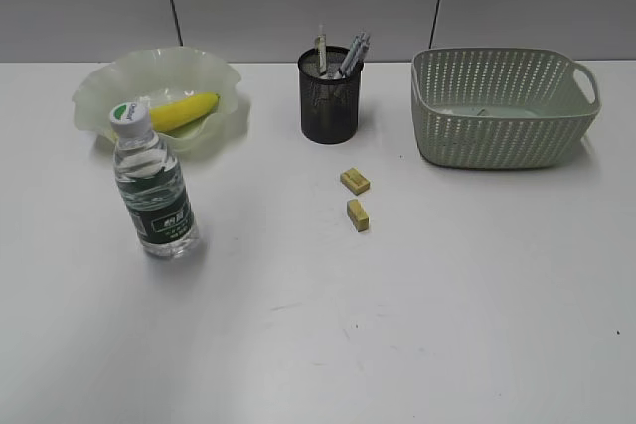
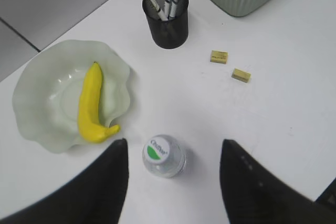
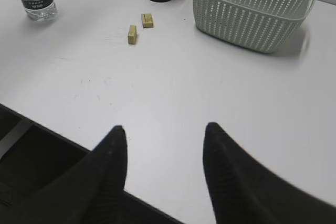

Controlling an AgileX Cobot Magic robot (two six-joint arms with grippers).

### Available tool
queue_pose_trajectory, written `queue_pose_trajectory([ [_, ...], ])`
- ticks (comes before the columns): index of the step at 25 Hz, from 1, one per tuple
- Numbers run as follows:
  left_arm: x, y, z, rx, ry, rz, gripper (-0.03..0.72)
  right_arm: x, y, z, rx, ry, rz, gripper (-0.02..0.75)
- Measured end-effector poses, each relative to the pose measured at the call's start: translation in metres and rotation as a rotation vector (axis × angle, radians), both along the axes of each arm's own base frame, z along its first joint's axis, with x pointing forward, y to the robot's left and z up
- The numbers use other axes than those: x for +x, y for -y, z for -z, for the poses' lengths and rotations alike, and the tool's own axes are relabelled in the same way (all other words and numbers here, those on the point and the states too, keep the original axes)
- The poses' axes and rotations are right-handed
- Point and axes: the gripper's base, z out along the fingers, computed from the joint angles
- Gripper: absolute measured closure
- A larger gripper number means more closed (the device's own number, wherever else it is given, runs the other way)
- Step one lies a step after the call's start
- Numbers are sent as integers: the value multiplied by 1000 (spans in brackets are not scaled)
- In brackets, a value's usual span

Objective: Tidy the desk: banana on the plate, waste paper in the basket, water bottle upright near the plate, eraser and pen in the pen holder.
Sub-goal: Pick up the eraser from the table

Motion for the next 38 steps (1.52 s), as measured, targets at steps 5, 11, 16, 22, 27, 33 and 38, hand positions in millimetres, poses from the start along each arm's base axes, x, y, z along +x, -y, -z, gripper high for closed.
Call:
queue_pose_trajectory([
  [5,-59,-29,3,-34,21,-44,267,12,-7,-5,-26,-45,0,353],
  [11,-133,-60,41,-101,34,-107,267,45,-26,-25,-20,-27,-9,353],
  [16,-174,-78,85,-140,69,-132,272,84,-48,-38,-109,-54,-43,353],
  [22,-210,-94,143,-159,98,-141,284,139,-80,-46,-172,-123,-59,353],
  [27,-231,-105,153,-201,183,-158,285,185,-106,-45,-206,-182,-64,353],
  [33,-251,-113,153,-261,295,-154,304,246,-144,-33,-263,-285,-80,353],
  [38,-255,-115,154,-272,317,-154,320,283,-188,-10,-330,-406,-138,353],
])
